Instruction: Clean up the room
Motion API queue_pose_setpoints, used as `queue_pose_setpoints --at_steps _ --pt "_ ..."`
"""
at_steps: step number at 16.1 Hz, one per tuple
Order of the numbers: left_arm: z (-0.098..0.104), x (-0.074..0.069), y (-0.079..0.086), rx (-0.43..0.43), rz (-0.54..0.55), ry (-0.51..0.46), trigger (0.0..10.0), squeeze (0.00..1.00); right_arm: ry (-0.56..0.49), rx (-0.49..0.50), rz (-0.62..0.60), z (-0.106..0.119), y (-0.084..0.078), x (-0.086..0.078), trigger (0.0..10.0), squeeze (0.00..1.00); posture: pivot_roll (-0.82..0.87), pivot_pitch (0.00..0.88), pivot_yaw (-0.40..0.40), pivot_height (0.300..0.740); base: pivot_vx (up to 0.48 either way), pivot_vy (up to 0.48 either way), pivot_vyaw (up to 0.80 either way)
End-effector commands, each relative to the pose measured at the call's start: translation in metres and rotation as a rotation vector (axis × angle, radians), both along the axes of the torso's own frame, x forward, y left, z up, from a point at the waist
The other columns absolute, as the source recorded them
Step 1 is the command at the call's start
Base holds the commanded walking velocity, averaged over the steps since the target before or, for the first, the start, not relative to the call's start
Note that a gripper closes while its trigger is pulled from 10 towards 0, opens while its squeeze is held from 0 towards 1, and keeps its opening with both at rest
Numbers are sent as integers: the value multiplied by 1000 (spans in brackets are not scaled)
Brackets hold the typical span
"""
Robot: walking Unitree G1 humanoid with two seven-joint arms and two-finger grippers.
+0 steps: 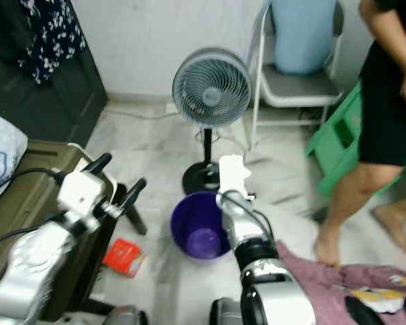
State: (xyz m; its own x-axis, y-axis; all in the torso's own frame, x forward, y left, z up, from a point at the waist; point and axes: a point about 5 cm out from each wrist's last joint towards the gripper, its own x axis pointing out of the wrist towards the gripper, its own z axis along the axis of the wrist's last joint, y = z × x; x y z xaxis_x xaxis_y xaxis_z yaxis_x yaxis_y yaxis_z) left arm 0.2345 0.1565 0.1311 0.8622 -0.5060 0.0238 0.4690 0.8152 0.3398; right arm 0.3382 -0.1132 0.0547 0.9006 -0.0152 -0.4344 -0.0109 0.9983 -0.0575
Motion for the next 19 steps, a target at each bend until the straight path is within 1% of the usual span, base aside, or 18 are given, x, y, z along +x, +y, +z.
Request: queue_pose_setpoints --at_steps 1,3,4,5,6,7,8,9,11,12,13,15,17,19 --pt "1 -5 5 18 0 13 10000 0 12 11 -14 -1 1 1 10000 0 180 164 86 740 0 0 0" --pt "0 -16 16 38 19 40 10000 0 10 9 -31 -2 0 0 10000 0 211 197 120 740 0 0 0" --pt "-1 -24 19 46 22 61 10000 0 11 10 -46 -3 -3 1 10000 0 228 212 136 740 0 0 0" --pt "-1 -24 19 46 22 61 10000 0 11 10 -46 -3 -3 1 10000 0 228 212 136 740 0 0 0" --pt "-1 -33 22 59 16 87 10000 0 15 13 -57 -3 -4 2 10000 0 249 230 151 740 0 0 0" --pt "0 -41 24 73 11 103 10000 0 10 14 -63 -1 -4 3 10000 0 267 243 164 740 0 0 0" --pt "3 -47 28 81 18 111 10000 0 4 15 -65 1 -4 4 10000 0 295 260 182 740 0 0 0" --pt "4 -49 30 87 24 118 10000 0 0 13 -67 2 -4 6 10000 0 301 262 185 740 0 0 0" --pt "10 -62 41 113 50 149 10000 0 -19 3 -98 5 -8 10 10000 0 348 286 231 740 0 0 0" --pt "11 -63 42 117 53 153 10000 0 -22 3 -105 6 -10 11 10000 0 348 286 231 740 0 0 0" --pt "12 -68 46 128 55 171 10000 0 -44 -1 -136 10 -15 14 10000 0 361 298 251 740 0 0 0" --pt "14 -73 50 144 51 194 10000 0 -71 -11 -180 16 -25 18 10000 0 363 310 262 740 0 0 0" --pt "15 -75 50 149 46 208 10000 0 -73 -19 -205 14 -34 17 10000 0 367 317 273 740 0 0 0" --pt "16 -75 50 150 45 214 10000 0 -77 -16 -218 13 -36 16 10000 0 369 319 278 740 0 0 0"
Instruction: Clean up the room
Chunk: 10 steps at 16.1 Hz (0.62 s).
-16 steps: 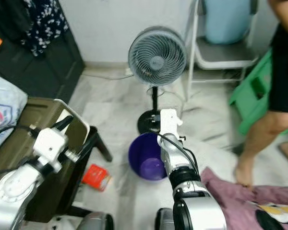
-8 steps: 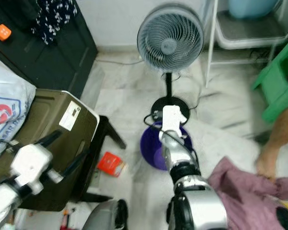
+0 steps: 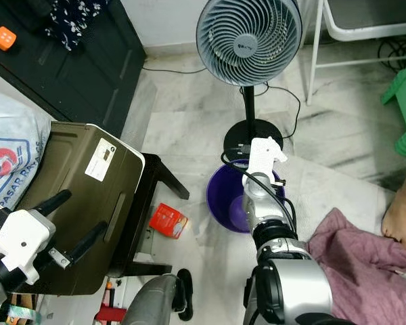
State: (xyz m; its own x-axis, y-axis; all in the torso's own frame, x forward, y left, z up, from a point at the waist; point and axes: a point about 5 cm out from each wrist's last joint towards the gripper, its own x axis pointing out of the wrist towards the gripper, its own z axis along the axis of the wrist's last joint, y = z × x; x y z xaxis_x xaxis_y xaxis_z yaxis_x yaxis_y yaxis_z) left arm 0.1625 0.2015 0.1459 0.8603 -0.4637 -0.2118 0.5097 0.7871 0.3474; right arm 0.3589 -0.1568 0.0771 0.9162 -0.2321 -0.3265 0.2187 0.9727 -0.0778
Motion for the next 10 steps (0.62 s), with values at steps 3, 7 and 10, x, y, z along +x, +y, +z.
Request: queue_pose_setpoints --at_steps 3,7,10 --pt "4 -3 5 24 6 25 10000 0 9 63 -36 -9 5 -4 10000 0 384 324 291 740 0 0 0" --pt "5 -4 5 27 7 32 10000 0 -28 79 -25 -2 9 0 10000 51 384 328 292 740 0 0 0" --pt "6 -5 6 34 14 31 10000 0 -48 91 -15 1 12 1 10000 1000 385 331 294 740 0 0 0"
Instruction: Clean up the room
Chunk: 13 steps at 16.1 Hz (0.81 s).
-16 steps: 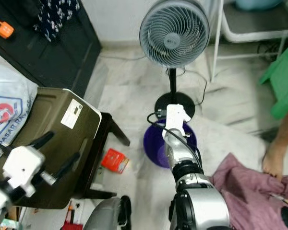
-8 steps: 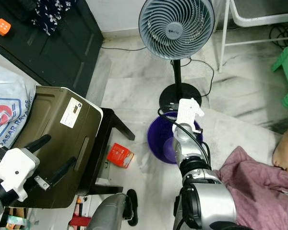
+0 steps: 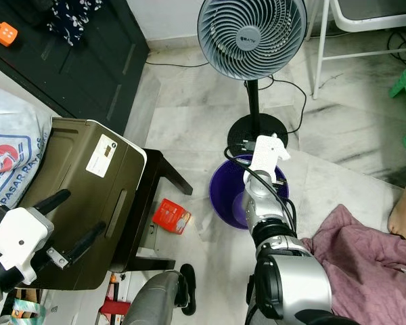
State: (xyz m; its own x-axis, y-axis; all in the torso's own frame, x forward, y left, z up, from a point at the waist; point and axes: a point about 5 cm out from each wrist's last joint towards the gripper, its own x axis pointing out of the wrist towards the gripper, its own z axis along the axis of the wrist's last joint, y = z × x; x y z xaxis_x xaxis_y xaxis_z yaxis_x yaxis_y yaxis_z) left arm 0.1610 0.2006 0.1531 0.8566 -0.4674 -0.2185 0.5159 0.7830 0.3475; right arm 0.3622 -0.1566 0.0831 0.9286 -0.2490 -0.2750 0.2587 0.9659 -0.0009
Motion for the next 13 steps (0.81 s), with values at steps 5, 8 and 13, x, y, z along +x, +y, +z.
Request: queue_pose_setpoints --at_steps 5,8,13 --pt "-1 0 9 48 37 20 10000 0 -11 26 27 -1 11 0 10000 1000 378 332 295 740 0 0 0" --pt "-2 3 8 46 47 12 10000 0 -41 29 62 3 18 2 10000 1000 368 326 286 740 0 0 0" --pt "-2 25 -8 -21 56 -55 10000 0 -85 93 236 5 69 -11 10000 1000 285 277 230 740 0 0 0"
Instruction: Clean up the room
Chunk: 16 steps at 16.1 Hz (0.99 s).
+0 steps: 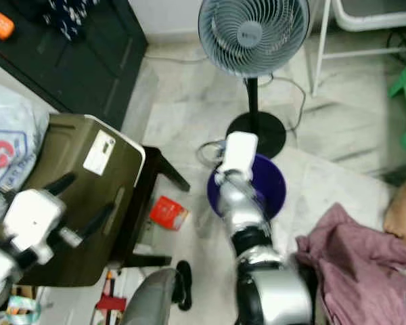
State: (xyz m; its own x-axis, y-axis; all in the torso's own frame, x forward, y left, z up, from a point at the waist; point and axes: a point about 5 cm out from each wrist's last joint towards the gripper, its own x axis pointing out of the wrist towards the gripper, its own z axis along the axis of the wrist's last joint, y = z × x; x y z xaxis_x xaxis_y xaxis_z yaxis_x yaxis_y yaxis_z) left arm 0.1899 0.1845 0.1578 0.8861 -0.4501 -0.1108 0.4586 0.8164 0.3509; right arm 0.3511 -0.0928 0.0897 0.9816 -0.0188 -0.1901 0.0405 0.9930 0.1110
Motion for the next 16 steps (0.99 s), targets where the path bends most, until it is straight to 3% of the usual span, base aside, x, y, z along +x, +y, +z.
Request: queue_pose_setpoints --at_steps 1,3,5,6,8,9,14,16 --pt "-6 2 2 7 26 19 10000 0 8 -3 56 -2 14 -7 10000 1000 264 262 217 740 0 0 0" --pt "-4 25 -13 -52 38 -51 10000 0 5 -50 115 -10 17 -21 10000 1000 189 200 166 740 0 0 0" --pt "-1 42 -19 -90 67 -86 10000 0 -30 -99 142 -4 10 -20 10000 1000 147 155 134 740 0 0 0" --pt "1 54 -19 -189 144 -94 10000 0 -24 -108 146 0 3 -22 10000 1000 113 113 109 740 0 0 0" --pt "2 67 -20 -232 184 -106 10000 0 -29 -127 157 4 -5 -20 10000 1000 79 64 83 740 0 0 0" --pt "0 80 -20 -261 229 -131 10000 0 -46 -159 178 7 -17 -24 10000 1000 46 10 66 740 0 0 0" --pt "-12 95 -18 -289 330 -136 10000 0 -131 -175 140 24 -40 -18 10000 1000 10 0 31 740 0 0 0" --pt "-14 95 -13 -288 360 -173 10000 0 -177 -194 139 29 -46 -25 10000 1000 16 0 14 740 0 0 0"
